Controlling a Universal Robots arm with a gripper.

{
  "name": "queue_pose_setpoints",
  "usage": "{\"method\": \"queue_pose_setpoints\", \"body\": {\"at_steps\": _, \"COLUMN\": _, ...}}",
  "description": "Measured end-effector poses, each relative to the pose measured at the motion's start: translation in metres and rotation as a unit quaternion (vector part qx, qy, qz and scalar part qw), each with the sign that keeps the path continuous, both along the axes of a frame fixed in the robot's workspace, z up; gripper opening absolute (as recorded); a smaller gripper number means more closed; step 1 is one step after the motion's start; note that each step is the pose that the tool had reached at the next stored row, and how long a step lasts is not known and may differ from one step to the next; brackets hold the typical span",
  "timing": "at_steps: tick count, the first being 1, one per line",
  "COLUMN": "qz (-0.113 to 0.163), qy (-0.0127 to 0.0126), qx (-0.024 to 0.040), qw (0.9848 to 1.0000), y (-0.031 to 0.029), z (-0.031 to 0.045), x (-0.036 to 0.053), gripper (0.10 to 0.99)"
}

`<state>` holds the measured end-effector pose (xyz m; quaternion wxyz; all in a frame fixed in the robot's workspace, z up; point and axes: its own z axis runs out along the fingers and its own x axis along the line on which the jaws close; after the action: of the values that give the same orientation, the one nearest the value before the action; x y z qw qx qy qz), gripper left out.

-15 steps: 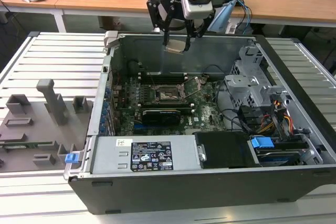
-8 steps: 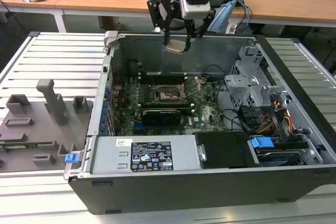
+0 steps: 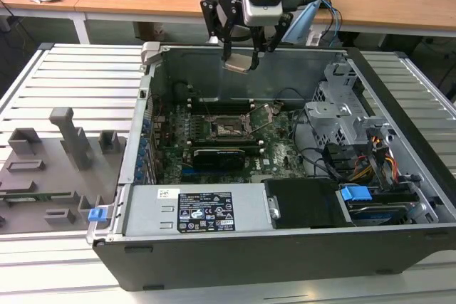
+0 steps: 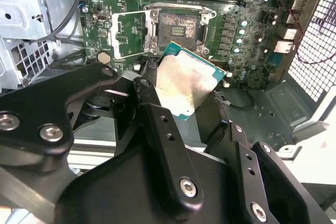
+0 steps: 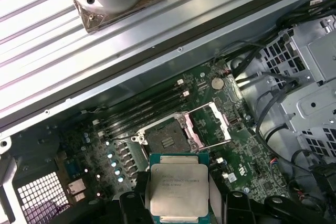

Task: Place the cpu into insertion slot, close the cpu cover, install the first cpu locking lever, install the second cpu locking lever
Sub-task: 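Place the cpu into insertion slot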

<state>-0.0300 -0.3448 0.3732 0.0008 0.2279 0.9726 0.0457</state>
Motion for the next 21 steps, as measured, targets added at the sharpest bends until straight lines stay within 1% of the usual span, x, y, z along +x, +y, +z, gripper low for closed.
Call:
{"method": "queue_pose_setpoints", "body": {"at_steps": 12, "qz": -0.032, "qy": 0.0, "qx": 0.0, "qw": 0.9995, "y": 0.0, "z": 0.0, "x": 0.0, "gripper": 0.537}}
{"method": "queue_pose_setpoints", "body": {"at_steps": 21, "qz": -0.057, "qy": 0.0, "qx": 0.0, "qw": 0.9984, "y": 0.0, "z": -0.0001, "x": 0.0, "gripper": 0.537}}
